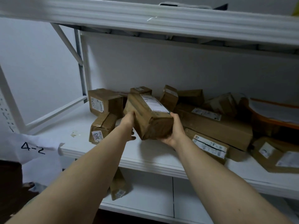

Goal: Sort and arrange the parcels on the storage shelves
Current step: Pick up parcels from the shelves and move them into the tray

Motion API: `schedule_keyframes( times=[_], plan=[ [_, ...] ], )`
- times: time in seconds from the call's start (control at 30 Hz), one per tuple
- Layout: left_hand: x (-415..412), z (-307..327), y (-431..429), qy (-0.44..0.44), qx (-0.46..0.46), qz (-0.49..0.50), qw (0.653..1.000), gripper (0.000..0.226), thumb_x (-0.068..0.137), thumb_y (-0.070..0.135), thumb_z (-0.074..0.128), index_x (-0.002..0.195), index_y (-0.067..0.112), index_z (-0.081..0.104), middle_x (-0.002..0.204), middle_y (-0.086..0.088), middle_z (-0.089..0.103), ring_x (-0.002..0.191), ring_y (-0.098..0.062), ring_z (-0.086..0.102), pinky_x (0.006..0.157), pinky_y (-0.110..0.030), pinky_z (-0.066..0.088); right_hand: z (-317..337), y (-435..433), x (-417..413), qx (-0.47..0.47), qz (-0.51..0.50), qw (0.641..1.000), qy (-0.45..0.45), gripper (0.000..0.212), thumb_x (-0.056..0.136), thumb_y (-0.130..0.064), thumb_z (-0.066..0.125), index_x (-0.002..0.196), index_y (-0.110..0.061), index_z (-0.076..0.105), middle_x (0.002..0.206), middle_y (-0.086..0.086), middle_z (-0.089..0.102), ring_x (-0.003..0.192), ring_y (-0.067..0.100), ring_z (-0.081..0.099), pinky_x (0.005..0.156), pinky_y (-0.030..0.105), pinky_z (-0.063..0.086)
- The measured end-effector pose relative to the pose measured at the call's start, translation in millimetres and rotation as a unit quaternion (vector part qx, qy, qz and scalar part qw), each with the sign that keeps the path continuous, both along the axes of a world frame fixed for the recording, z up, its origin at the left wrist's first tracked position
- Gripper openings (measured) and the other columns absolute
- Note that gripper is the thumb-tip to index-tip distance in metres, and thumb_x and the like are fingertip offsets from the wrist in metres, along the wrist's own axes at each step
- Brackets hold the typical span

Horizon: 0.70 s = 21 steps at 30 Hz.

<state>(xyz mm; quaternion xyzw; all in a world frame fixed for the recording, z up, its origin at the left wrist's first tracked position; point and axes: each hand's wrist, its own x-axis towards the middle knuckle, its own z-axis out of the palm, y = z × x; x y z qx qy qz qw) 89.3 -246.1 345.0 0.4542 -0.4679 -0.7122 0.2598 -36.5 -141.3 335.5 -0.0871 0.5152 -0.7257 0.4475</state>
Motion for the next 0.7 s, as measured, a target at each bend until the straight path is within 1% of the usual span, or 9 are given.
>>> schedule_keyframes(
  times=[0.13,0.3,0.33,0.4,0.43,0.47,0.53,0.6,0.7],
  plan=[
    [-2,1,12,0.118,0.069,0.004,0.991,0.056,0.089,0.054,0.051,0.13,0.016,0.048,0.112,-0.014,0.062,0.102,-0.032,0.061,0.093,-0.05,0.05,-1,13,-1,-0.003,0.017,0.999,-0.043,0.049,0.084,-0.056,0.057,0.11,-0.015,0.063,0.1,0.016,0.069,0.094,0.032,0.064,0.071,0.045,0.053],
    [3,8,23,0.118,-0.011,0.056,0.991,0.063,0.086,0.043,0.064,0.134,0.007,0.045,0.13,-0.024,0.055,0.114,-0.04,0.059,0.087,-0.05,0.055,-2,27,-5,-0.02,0.042,0.994,-0.095,0.057,0.088,-0.062,0.046,0.111,-0.012,0.062,0.108,0.021,0.064,0.1,0.039,0.06,0.077,0.05,0.053],
    [3,10,25,0.125,-0.022,0.061,0.99,0.063,0.084,0.041,0.067,0.131,0.004,0.048,0.126,-0.025,0.058,0.11,-0.038,0.062,0.086,-0.048,0.056,0,30,-6,-0.024,0.045,0.994,-0.096,0.057,0.089,-0.063,0.043,0.107,-0.012,0.062,0.107,0.021,0.064,0.098,0.04,0.059,0.077,0.051,0.053],
    [3,15,31,0.137,-0.039,0.051,0.988,0.059,0.083,0.038,0.071,0.124,-0.002,0.054,0.077,-0.016,0.067,0.063,-0.024,0.068,0.085,-0.046,0.056,3,37,-10,-0.029,0.048,0.994,-0.092,0.059,0.09,-0.063,0.038,0.104,-0.012,0.063,0.105,0.021,0.063,0.096,0.04,0.059,0.076,0.051,0.053],
    [3,16,32,0.135,-0.043,0.05,0.989,0.058,0.083,0.037,0.071,0.121,-0.003,0.056,0.059,-0.007,0.058,0.048,-0.015,0.056,0.086,-0.045,0.056,4,38,-12,-0.026,0.049,0.994,-0.089,0.06,0.09,-0.064,0.037,0.107,-0.012,0.063,0.107,0.021,0.063,0.098,0.04,0.058,0.076,0.051,0.053],
    [2,18,35,0.136,-0.046,0.053,0.988,0.056,0.083,0.035,0.072,0.12,-0.004,0.056,0.056,-0.004,0.056,0.046,-0.015,0.056,0.086,-0.045,0.056,4,39,-14,-0.023,0.047,0.995,-0.087,0.062,0.089,-0.065,0.036,0.112,-0.013,0.063,0.111,0.021,0.062,0.102,0.04,0.058,0.076,0.05,0.053],
    [1,23,46,0.144,-0.053,0.052,0.987,0.053,0.084,0.03,0.071,0.121,-0.005,0.055,0.085,-0.016,0.069,0.078,-0.029,0.073,0.085,-0.042,0.057,5,45,-18,-0.017,0.04,0.995,-0.088,0.065,0.088,-0.065,0.037,0.12,-0.015,0.061,0.117,0.021,0.061,0.106,0.039,0.056,0.074,0.048,0.053],
    [-1,32,62,0.142,-0.061,0.053,0.987,0.05,0.084,0.027,0.071,0.121,-0.004,0.056,0.112,-0.025,0.064,0.098,-0.032,0.066,0.079,-0.038,0.059,6,53,-22,-0.019,0.038,0.995,-0.09,0.067,0.088,-0.066,0.036,0.124,-0.015,0.06,0.118,0.022,0.06,0.106,0.039,0.056,0.07,0.047,0.054],
    [-8,43,87,0.154,-0.074,-0.001,0.985,0.051,0.083,0.021,0.072,0.122,-0.006,0.053,0.104,-0.026,0.068,0.074,-0.025,0.072,0.066,-0.032,0.06,10,69,-30,-0.034,0.028,0.995,-0.092,0.068,0.088,-0.066,0.035,0.126,-0.016,0.059,0.12,0.023,0.06,0.106,0.041,0.056,0.069,0.048,0.055]
  ],
)
